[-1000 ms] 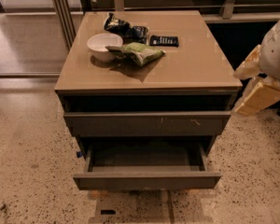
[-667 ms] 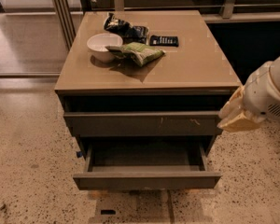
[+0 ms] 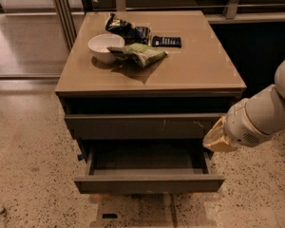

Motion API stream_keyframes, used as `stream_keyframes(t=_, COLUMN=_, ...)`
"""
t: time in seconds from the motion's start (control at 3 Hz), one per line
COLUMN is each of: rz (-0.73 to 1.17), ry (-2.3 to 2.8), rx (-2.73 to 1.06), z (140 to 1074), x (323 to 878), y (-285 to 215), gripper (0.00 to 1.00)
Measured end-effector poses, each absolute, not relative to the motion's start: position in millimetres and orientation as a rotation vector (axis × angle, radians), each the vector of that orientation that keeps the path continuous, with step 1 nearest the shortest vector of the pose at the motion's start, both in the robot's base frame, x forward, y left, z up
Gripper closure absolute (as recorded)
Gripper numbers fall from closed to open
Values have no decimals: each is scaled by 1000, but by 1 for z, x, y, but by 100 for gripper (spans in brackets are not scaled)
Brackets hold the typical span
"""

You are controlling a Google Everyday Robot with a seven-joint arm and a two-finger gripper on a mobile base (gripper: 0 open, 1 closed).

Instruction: Close middle drawer

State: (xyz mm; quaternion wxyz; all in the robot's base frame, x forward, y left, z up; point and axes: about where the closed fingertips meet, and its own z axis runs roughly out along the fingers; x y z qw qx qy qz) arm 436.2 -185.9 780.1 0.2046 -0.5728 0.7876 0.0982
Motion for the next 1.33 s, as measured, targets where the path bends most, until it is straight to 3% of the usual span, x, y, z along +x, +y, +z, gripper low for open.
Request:
stream_keyframes(t=0.67, rz=241, ry=2194, rx=-1636, z=728, x=429, y=-193, gripper=100)
stream_keyframes(t=1.33, rz=341, ry=2227, rx=-1588, z=582, x=422, y=-190, gripper=100)
